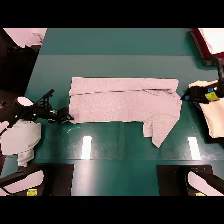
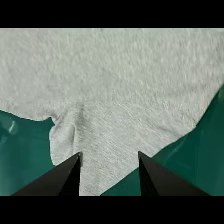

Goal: Fold the shirts.

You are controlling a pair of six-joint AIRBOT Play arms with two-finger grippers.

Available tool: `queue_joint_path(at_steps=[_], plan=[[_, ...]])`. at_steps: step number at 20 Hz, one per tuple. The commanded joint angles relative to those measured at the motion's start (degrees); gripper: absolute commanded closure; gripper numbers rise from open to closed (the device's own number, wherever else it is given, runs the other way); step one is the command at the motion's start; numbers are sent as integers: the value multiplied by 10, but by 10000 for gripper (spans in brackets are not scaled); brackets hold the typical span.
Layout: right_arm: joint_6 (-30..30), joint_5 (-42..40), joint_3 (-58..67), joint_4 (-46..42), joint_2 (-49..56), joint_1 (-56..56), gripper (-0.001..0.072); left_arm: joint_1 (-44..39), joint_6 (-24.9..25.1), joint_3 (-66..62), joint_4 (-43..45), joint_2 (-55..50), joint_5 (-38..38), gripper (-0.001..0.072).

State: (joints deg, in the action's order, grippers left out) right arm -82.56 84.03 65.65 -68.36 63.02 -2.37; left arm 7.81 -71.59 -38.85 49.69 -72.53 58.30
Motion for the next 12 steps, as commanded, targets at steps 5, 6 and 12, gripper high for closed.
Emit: queue_joint_path(at_steps=[5, 6, 12], plan=[[-65, -53, -281, 16, -39, -115, 308, 0, 30, -65, -13, 12, 32, 679], [-56, -76, -308, 46, -33, -120, 308, 0, 30, -71, -13, 12, 32, 679], [-39, -204, -338, 117, 37, -78, 351, 0, 31, -75, -10, 12, 54, 678]])
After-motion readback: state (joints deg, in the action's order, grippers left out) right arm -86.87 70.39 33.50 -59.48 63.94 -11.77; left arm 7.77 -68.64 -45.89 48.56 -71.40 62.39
